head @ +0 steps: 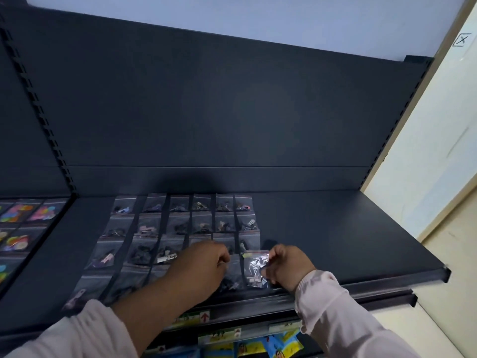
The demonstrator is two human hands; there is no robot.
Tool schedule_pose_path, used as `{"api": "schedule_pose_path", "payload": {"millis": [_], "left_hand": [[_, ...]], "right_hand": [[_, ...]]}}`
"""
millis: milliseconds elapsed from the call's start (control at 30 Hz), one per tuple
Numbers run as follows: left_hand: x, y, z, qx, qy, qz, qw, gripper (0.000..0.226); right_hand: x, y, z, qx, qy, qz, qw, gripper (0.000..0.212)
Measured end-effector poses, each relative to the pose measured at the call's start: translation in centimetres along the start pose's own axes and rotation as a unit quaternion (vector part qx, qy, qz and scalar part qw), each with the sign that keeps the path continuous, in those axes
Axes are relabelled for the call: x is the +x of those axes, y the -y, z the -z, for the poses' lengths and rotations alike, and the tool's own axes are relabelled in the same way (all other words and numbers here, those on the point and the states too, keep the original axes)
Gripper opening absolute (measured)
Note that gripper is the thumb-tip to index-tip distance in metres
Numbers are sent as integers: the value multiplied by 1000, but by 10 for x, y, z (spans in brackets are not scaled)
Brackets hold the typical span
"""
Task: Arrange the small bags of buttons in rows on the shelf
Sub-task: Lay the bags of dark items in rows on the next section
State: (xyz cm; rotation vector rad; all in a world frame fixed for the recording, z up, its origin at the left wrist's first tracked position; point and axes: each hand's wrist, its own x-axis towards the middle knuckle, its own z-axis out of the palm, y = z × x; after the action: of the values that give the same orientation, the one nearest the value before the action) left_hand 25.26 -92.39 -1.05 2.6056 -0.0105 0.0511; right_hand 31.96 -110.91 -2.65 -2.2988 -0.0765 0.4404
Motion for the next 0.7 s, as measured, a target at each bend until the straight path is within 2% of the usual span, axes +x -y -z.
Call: {"api": "schedule_pose_path", "payload": {"millis": [100,200,367,533,600,700], "left_hand": [[3,2,-6,32,3,-43,999,21],[8,1,-12,60,13,-72,996,21],[12,2,-20,103,60,-88,989,16],[13,8,-24,92,85,-96,987,17],[14,9,-21,81,69,-105,989,19],[22,13,-14,74,9,-117,990,22]], "right_hand": [[-1,0,2,-99,-30,28,994,25],[-3,-1,2,-150,-67,99,981,19],[-3,-2,-4,-199,8,165,966,15],[2,-8,-5,-207,28,176,962,12],[3,-5,-2,-202,19,183,962,11],[10,2,5,-191,-41,203,959,11]]}}
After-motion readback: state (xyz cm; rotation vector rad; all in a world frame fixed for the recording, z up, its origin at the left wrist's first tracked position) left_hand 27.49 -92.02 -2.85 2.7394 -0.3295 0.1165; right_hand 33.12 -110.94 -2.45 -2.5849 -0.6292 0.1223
